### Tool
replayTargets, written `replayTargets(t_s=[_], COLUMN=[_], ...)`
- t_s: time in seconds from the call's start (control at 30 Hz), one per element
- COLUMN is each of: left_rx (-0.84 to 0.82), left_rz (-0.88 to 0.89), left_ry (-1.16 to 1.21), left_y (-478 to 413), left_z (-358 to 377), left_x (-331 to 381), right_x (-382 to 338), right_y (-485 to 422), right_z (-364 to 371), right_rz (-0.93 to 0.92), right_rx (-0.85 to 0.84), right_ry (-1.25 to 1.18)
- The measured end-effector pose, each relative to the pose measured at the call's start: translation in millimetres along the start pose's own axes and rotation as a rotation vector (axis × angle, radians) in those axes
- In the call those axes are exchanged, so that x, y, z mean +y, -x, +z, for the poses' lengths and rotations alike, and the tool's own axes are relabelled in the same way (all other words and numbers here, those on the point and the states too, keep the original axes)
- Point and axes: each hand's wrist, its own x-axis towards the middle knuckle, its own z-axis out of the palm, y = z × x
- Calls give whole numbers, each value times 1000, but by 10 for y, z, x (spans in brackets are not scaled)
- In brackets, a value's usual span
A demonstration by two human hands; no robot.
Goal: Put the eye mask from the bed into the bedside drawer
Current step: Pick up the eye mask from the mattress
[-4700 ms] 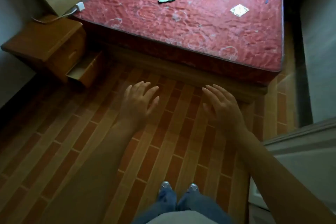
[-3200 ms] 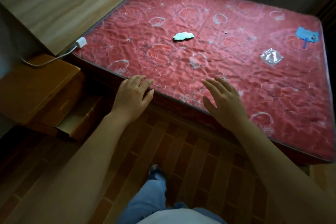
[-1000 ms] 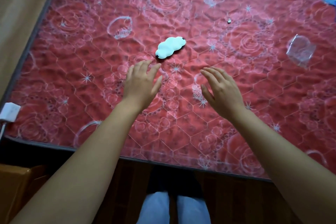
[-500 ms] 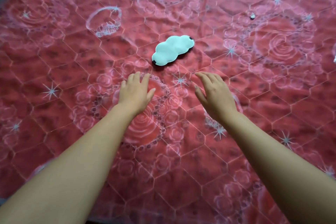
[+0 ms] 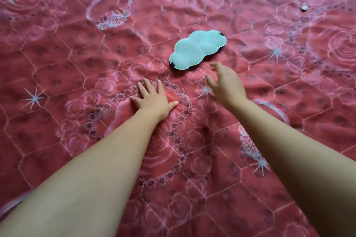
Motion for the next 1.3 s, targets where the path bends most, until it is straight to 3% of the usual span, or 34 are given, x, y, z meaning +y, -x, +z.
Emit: replayTargets(t_s=[0.2,0.57,0.77,1.0,1.2,1.3], left_rx=[10,-22,-32,2,30,21], left_rz=[2,26,29,26,16,-6], left_ry=[-109,-300,-307,-276,-182,-22], left_y=[-60,-195,-167,-172,-113,-36], left_z=[-18,-120,-94,-75,-73,-132], left_x=[40,127,137,130,83,16], right_x=[-24,94,155,140,167,136], right_y=[-375,-994,-1028,-763,-342,-98], right_z=[191,233,259,135,-1,-173], right_rz=[252,662,692,594,647,661], right_rx=[25,285,266,182,157,144], right_ry=[-163,-567,-734,-1005,-1301,-1330])
